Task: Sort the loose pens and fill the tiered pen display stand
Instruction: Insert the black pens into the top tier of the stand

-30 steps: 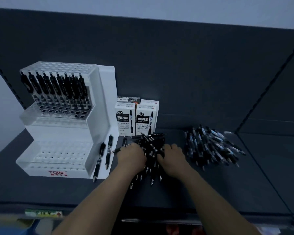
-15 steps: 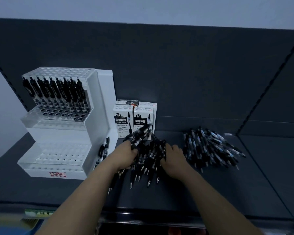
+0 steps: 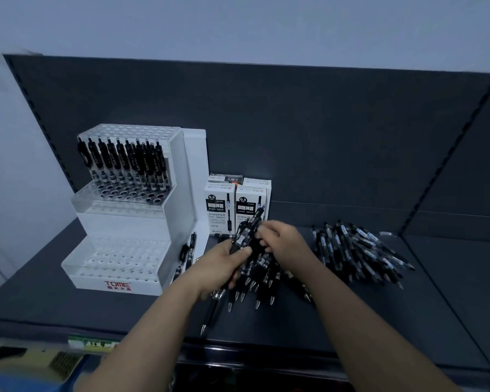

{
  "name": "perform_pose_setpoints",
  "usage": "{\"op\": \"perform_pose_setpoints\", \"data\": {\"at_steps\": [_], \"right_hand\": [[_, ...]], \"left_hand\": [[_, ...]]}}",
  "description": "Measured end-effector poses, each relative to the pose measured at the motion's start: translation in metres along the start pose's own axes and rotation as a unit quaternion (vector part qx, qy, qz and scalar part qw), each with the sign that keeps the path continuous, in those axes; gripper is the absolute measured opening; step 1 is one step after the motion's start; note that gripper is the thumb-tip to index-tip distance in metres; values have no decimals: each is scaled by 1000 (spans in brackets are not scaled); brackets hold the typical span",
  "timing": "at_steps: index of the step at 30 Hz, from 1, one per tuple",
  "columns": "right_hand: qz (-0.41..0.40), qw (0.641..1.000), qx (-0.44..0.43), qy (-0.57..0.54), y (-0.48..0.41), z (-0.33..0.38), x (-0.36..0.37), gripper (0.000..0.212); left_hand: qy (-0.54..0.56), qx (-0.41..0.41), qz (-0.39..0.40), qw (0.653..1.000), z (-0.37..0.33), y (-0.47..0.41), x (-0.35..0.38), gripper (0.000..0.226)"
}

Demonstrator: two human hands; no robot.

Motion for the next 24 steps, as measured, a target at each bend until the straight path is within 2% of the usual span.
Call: {"op": "perform_pose_setpoints", "data": {"at_steps": [4, 7, 9, 12, 14, 19, 22, 24], "right_hand": [[15, 991, 16, -130, -3, 3, 10, 26], [30, 970, 14, -239, -8, 3, 16, 12], [37, 963, 12, -267, -9, 6, 21, 11], [41, 958, 2, -284, -8, 22, 29, 11], [19, 955, -16, -296, -8, 39, 27, 13], [-49, 965, -104, -235, -12, 103, 14, 10], [-100, 975, -146, -136, -14, 147, 17, 17], [-137, 974, -166, -64, -16, 171, 26, 14]], "left_hand": [[31, 28, 12, 999, -2, 4, 4, 26], [55, 46, -11, 997, -3, 10, -5, 30], [37, 43, -41, 998, -1, 16, -18, 32], [-55, 39, -118, 991, -3, 29, -48, 34], [-73, 60, -160, 983, -7, 39, -66, 35], [-16, 107, -224, 969, -9, 68, -117, 28], [13, 123, -270, 955, -8, 85, -154, 20], [13, 122, -282, 952, -10, 93, -176, 19]]}}
Point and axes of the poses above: each hand's wrist, its own y-axis away from the middle knuckle, its own x-axis out of the palm, z = x × y, the point moved 10 cm from there along -y, towards the middle knuckle, and after that the axes turned 11 degrees about z, right-handed, at the moved point
